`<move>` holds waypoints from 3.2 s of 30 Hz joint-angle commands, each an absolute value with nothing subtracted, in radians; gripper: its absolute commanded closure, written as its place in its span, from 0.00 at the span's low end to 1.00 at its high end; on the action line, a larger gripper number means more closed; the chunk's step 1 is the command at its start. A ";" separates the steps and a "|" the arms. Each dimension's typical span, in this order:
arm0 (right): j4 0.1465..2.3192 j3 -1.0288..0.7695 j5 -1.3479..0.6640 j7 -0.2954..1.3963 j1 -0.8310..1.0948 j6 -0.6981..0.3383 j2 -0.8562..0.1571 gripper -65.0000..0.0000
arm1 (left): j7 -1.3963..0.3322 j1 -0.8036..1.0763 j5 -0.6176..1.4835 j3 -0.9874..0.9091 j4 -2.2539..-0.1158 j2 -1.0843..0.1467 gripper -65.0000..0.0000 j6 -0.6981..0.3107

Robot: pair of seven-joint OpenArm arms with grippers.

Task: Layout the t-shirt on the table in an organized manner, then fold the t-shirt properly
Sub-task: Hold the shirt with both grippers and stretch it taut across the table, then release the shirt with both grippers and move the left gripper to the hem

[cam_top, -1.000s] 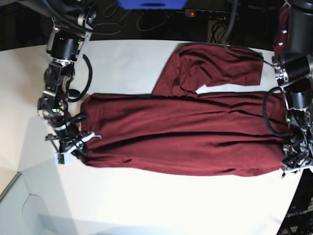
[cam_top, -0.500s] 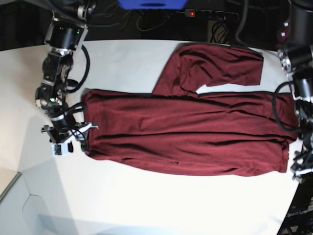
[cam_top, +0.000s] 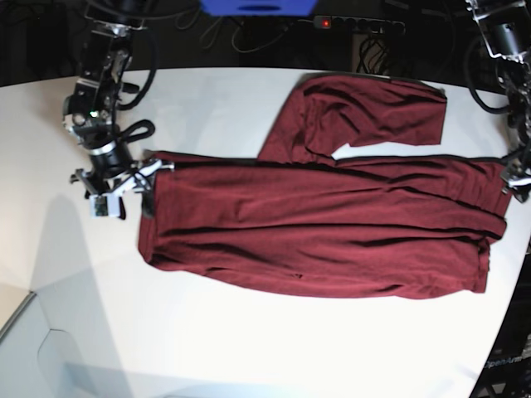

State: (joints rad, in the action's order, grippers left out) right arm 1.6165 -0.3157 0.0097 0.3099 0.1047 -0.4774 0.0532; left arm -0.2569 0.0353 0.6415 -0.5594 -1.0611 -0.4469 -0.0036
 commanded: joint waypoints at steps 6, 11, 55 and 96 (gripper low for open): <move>1.635 -0.317 -0.007 0.285 0.142 -0.479 0.050 0.49 | -0.232 -0.036 0.642 -0.463 -0.955 -0.478 0.43 0.001; 1.646 -0.321 -0.007 0.285 0.176 -0.479 0.047 0.49 | -0.231 -0.042 0.642 -0.433 -0.932 -0.475 0.43 0.001; 1.672 -0.222 -0.007 0.292 0.341 -0.596 0.107 0.40 | -0.240 0.219 0.653 -0.766 -1.233 -0.427 0.94 0.001; 1.844 -0.282 -0.005 0.291 0.423 -0.599 0.077 1.00 | -0.240 0.145 0.654 -0.486 -1.431 -0.334 0.99 0.007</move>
